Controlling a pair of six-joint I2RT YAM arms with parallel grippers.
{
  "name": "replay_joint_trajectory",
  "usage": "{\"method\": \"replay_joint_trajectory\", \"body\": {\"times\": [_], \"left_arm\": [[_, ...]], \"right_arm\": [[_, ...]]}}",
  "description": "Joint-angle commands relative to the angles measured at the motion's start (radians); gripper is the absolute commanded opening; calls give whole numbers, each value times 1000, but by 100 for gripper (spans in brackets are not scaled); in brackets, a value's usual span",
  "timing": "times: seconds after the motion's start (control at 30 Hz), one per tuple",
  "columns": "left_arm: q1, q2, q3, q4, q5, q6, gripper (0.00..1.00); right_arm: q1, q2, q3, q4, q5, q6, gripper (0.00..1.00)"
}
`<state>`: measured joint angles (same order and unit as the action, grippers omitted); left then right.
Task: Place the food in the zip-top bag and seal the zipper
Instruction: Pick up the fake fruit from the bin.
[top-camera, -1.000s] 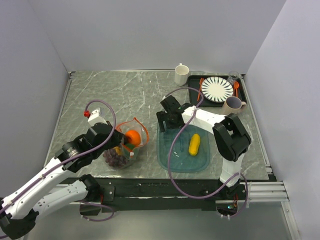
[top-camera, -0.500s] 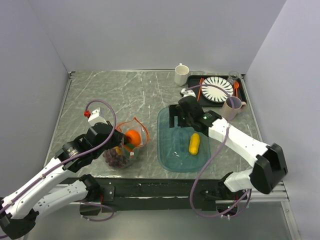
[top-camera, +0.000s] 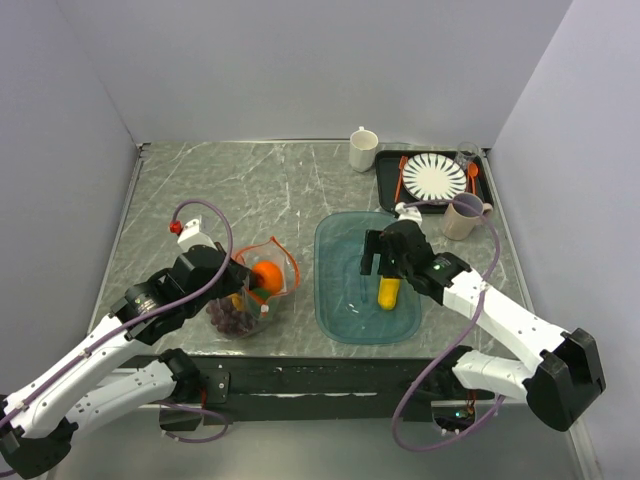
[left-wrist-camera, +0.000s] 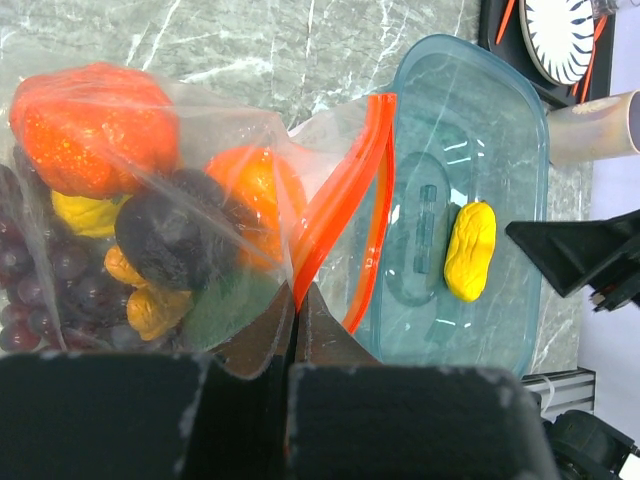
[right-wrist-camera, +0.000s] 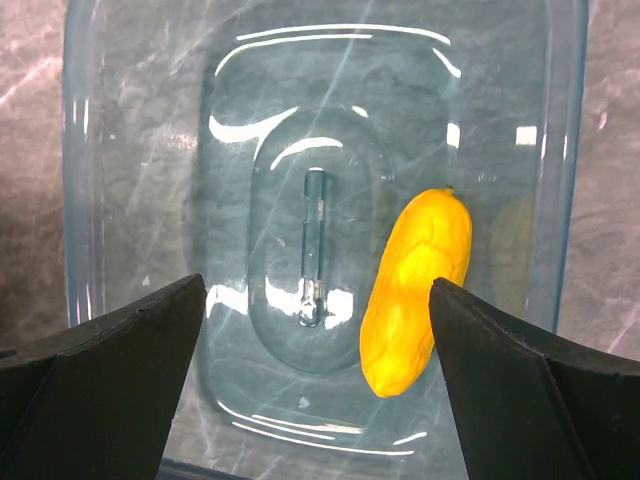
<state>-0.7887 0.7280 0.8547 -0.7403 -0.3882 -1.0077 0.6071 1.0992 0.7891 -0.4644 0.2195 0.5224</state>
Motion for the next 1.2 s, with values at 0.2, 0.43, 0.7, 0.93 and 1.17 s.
{"method": "replay_joint_trajectory", "body": {"times": [0.2, 0.43, 0.7, 0.93, 1.17], "left_arm": [[3, -22, 10, 44, 15, 14, 1], [5, -22, 9, 45, 18, 12, 1], [3, -7, 14, 53, 28, 17, 1], [5, -18, 0, 61, 35, 9, 1], [3, -27, 0, 44, 28, 3, 1]], "right_arm": [[-41, 33, -83, -14, -51, 96, 98], [-64, 67, -111, -52, -42, 145, 81], [-66, 139, -106, -52, -52, 148, 73], [-66, 180, -94, -62, -31, 148, 59], [-66, 195, -80, -60, -51, 128, 8]]}}
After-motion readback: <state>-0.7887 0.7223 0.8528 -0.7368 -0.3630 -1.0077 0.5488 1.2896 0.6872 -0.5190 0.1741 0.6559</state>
